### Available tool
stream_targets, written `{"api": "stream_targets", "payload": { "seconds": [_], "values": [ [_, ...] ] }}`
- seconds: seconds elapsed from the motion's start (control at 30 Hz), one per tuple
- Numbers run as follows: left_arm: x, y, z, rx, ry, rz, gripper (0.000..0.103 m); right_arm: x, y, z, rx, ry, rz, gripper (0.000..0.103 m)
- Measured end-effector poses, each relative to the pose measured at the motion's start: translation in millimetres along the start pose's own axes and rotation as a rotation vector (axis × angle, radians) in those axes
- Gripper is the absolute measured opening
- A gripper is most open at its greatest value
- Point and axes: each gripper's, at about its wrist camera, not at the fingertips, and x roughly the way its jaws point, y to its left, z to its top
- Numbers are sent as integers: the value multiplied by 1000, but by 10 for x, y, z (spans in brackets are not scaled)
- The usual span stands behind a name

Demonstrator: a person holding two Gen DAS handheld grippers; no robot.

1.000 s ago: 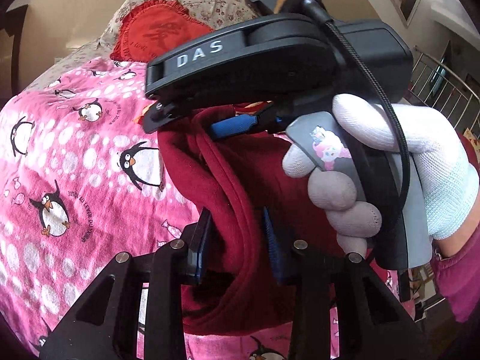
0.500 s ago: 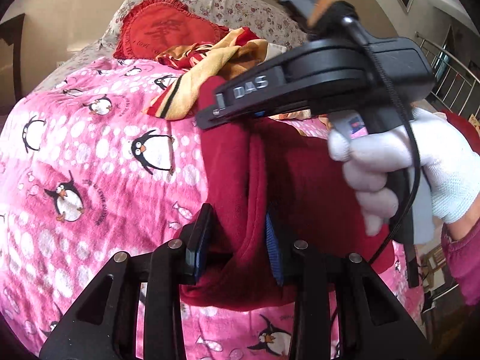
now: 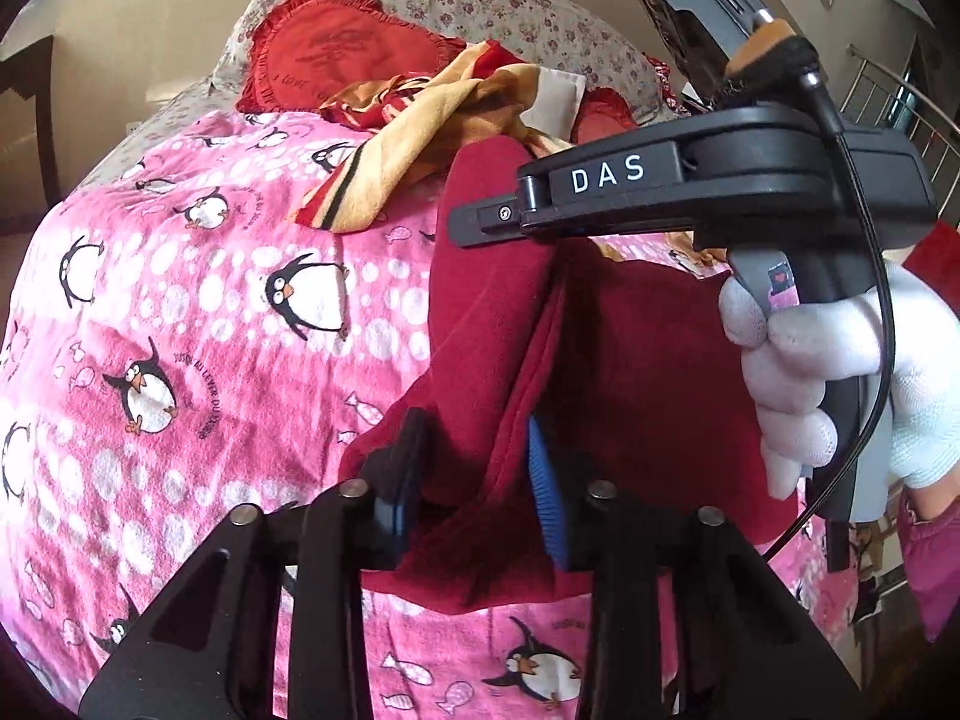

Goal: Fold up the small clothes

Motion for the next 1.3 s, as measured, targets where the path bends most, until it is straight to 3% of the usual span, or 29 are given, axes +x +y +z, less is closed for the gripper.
{"api": "stream_targets", "payload": {
  "seconds": [0.2, 0.67, 0.77, 0.8, 1.3],
  "values": [
    [-63, -243, 50, 48, -1, 1, 21, -233, -116, -82, 26, -44, 14, 21],
    [-124, -1108, 205, 163, 7, -89, 17, -926, -621, -389, 74, -137, -16, 19],
    [-80, -1340, 231, 189, 16, -115, 15, -1077, -785, -479, 95, -151, -29, 19],
    [-56, -1419, 238, 201, 19, -124, 7, -1124, -846, -516, 103, -156, -34, 19],
    [352, -2295, 186, 303, 121, -213, 7, -1543, -1741, -1226, 245, -209, -89, 14]
  ]
}}
